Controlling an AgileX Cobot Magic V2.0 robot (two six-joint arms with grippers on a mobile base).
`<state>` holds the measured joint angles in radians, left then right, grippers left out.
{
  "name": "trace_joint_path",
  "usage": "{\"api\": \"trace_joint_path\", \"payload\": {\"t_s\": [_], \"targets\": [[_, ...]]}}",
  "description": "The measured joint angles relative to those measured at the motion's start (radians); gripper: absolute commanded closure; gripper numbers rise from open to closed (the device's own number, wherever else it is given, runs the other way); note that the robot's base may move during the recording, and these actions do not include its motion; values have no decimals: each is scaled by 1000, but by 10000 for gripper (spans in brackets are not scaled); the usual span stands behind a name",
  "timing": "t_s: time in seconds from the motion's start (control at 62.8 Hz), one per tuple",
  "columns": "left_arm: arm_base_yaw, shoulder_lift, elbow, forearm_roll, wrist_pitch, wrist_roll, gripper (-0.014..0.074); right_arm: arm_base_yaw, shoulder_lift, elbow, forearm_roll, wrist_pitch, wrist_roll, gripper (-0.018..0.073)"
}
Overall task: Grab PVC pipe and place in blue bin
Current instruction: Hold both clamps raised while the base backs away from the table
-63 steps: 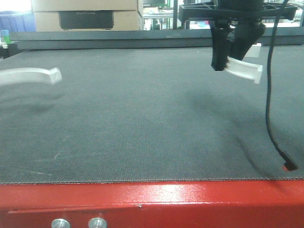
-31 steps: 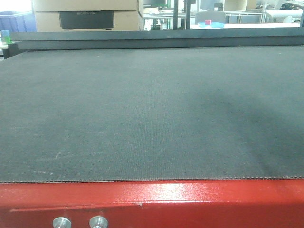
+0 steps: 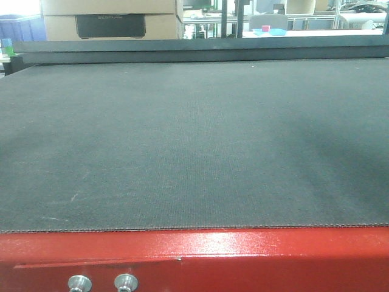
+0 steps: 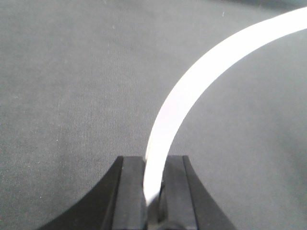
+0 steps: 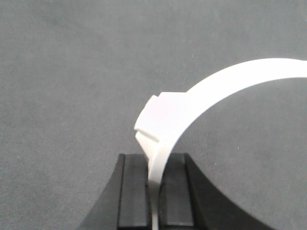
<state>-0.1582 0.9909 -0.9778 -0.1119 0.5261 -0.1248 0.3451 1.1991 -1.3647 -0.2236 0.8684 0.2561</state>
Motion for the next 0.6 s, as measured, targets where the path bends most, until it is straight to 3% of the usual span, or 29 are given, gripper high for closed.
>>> {"api": "trace_joint_path", "payload": {"t_s": [0.175, 0.334, 0.605], "targets": [[0, -94, 104, -6, -103, 0, 707, 0, -183, 269, -7, -201, 0, 727], [0, -176, 150, -6, -138, 0, 707, 0, -369, 468, -12, -291, 0, 727], [0, -257, 156, -6, -164, 0, 707, 0, -601, 548, -14, -337, 0, 727]]}}
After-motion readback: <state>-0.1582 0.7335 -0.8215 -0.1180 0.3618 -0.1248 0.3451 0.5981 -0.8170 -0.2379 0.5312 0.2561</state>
